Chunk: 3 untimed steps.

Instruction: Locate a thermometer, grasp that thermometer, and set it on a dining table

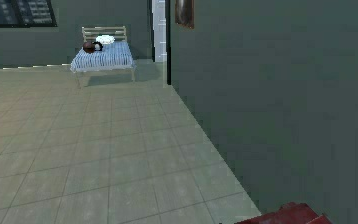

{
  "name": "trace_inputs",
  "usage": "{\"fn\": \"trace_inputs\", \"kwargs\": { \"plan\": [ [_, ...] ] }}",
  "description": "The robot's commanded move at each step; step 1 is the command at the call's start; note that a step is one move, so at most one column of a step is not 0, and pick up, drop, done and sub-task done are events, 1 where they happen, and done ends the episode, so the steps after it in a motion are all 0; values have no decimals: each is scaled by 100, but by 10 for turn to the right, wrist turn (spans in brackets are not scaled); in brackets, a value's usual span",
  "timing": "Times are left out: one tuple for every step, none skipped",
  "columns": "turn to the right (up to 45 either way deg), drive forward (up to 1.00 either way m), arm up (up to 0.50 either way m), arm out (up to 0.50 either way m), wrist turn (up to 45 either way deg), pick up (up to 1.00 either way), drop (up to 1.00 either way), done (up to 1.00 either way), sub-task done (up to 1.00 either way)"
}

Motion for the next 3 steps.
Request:
{"fn": "trace_inputs", "kwargs": {
  "plan": [
    [0, 0, 0, 0, 450, 0, 0, 0, 0],
    [0, 0, 0, 0, 450, 0, 0, 0, 0],
    [0, 0, 0, 0, 450, 0, 0, 0, 0]
  ]
}}
